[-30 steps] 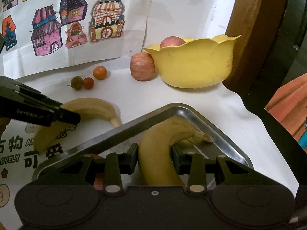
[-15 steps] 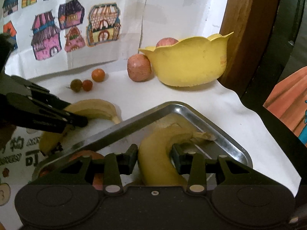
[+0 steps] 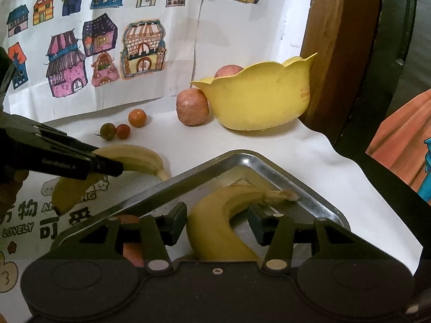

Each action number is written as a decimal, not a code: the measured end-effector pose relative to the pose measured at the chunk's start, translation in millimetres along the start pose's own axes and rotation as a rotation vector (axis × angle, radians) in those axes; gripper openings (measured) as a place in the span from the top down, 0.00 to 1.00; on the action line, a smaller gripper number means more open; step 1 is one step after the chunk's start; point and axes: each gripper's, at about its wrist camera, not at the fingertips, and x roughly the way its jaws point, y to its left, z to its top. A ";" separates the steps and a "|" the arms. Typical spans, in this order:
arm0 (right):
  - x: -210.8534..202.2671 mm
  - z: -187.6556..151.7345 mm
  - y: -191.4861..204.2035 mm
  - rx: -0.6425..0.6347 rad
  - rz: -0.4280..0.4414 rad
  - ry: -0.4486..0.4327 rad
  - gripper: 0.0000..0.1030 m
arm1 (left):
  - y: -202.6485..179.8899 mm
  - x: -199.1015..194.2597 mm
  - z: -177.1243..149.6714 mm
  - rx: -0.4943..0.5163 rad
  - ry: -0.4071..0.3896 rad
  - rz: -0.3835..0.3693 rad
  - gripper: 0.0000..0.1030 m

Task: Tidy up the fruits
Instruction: 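Lower the banana into the tray and open the right gripper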

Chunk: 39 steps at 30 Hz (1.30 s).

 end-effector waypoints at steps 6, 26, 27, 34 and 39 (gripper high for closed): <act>-4.7 -3.9 -3.0 0.008 0.002 -0.017 0.49 | -4.3 -9.0 0.6 -0.016 -0.002 0.004 0.65; -18.8 -21.9 -2.3 0.067 0.000 -0.093 0.47 | -7.8 -37.0 -24.2 -0.129 0.039 0.019 0.66; -22.4 -23.4 -0.7 0.065 -0.012 -0.107 0.47 | -7.3 -38.4 -26.2 -0.136 0.040 0.019 0.66; -54.2 -43.2 7.4 0.116 -0.044 -0.226 0.36 | -2.6 -51.8 -31.2 -0.163 0.033 0.022 0.66; -67.7 -60.6 17.2 0.119 -0.045 -0.237 0.35 | 4.9 -58.0 -38.4 -0.126 0.060 0.027 0.66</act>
